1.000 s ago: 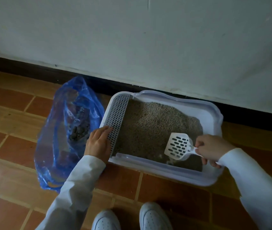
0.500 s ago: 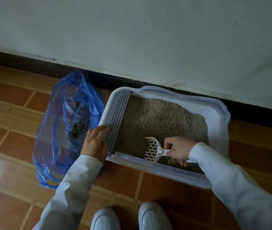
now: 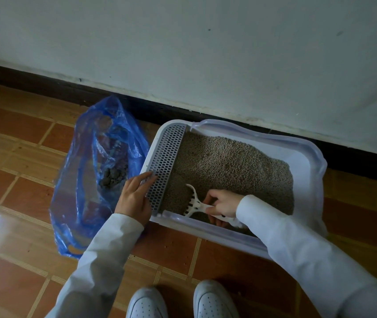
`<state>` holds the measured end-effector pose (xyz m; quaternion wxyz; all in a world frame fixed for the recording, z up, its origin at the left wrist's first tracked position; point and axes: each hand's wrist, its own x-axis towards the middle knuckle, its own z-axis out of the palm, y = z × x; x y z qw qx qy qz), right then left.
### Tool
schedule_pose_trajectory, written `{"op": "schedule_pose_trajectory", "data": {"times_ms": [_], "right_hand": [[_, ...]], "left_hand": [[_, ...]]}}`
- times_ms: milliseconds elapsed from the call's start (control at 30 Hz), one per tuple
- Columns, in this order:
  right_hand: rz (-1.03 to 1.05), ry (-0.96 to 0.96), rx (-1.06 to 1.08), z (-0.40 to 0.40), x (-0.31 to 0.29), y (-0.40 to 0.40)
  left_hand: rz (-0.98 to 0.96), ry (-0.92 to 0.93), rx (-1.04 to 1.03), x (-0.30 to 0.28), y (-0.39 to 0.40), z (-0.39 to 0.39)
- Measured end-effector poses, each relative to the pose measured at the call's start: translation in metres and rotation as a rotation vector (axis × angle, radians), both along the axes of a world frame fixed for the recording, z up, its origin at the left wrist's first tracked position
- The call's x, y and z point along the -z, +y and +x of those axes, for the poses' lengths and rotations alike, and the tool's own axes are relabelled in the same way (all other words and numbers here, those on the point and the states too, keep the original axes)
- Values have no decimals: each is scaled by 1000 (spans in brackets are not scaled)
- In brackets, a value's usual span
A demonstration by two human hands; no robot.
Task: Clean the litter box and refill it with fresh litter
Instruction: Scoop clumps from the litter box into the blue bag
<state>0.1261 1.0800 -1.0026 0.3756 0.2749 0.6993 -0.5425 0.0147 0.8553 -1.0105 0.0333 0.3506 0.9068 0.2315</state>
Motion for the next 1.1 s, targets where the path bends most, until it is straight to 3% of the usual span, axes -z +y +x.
{"op": "schedule_pose_trajectory", "data": {"times_ms": [233, 667, 1100], "right_hand": [[-38, -11, 23, 23, -16, 27], [41, 220, 330, 64, -66, 63], [44, 294, 440, 68, -88, 62]], "left_hand": [[14, -27, -29, -5, 0, 3], [20, 14, 7, -24, 13, 4], [27, -6, 35, -24, 15, 7]]}}
